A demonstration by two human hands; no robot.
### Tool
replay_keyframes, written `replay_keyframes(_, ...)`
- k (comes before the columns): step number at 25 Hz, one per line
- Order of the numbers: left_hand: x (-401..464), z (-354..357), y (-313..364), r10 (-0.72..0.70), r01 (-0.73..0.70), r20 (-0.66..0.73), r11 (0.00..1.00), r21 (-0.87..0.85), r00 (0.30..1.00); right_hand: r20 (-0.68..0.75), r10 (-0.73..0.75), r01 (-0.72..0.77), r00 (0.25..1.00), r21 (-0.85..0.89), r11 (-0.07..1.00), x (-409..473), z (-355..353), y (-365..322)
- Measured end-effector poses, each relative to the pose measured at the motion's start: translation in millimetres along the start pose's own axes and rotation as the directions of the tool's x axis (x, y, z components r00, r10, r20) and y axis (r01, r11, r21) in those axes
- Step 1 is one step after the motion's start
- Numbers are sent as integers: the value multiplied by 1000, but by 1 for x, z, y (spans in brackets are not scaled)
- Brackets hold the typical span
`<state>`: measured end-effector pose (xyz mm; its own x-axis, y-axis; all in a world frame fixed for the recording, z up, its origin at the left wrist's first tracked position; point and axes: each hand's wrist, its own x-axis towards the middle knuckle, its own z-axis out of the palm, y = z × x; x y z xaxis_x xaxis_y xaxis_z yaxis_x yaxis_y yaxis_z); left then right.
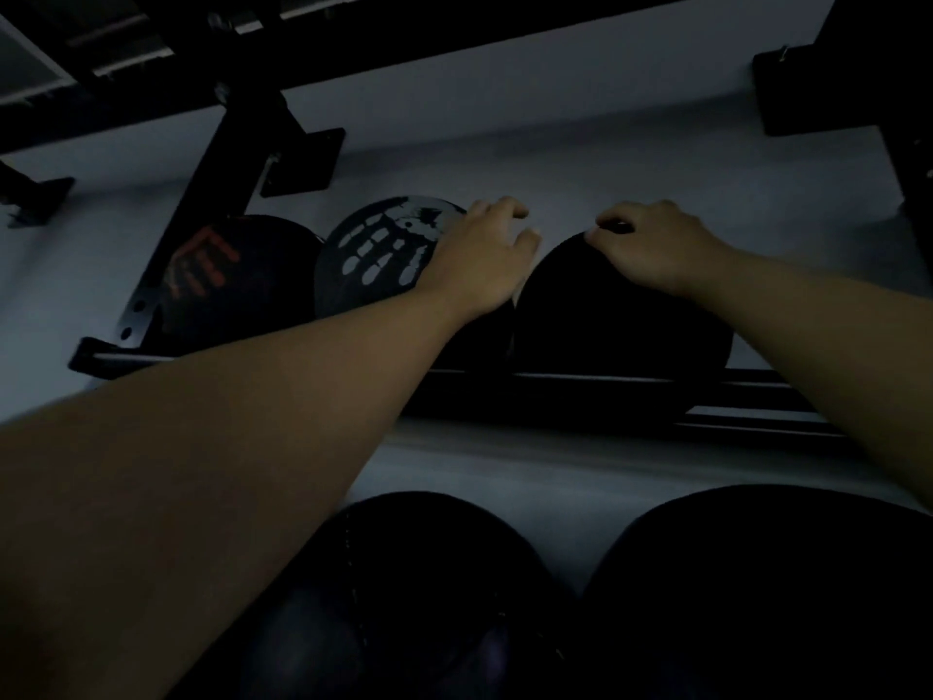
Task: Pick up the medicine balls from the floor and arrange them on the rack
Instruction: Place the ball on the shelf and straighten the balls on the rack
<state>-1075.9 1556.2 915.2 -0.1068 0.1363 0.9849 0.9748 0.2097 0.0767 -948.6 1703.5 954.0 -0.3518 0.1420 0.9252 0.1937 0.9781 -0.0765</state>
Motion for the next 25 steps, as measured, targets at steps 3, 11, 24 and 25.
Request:
replay_keyframes(3, 4, -33, -32, 30, -18, -103, 994, 111, 994, -22, -59, 59, 998, 4, 998, 2, 13, -38)
replay_keyframes(11, 3, -114, -157, -93, 87, 42, 988, 127, 995, -47, -177, 180, 983, 100, 978, 23, 96, -177)
replay_keyframes(24, -8, -86, -169, -22, 20, 92, 999, 25, 996, 49, -180, 186, 982, -160, 969, 20, 114, -172)
replay_keyframes(25, -8, -87, -166, -23, 20, 103, 999, 33, 994, 46, -187, 192, 981, -160, 968, 19, 113, -170)
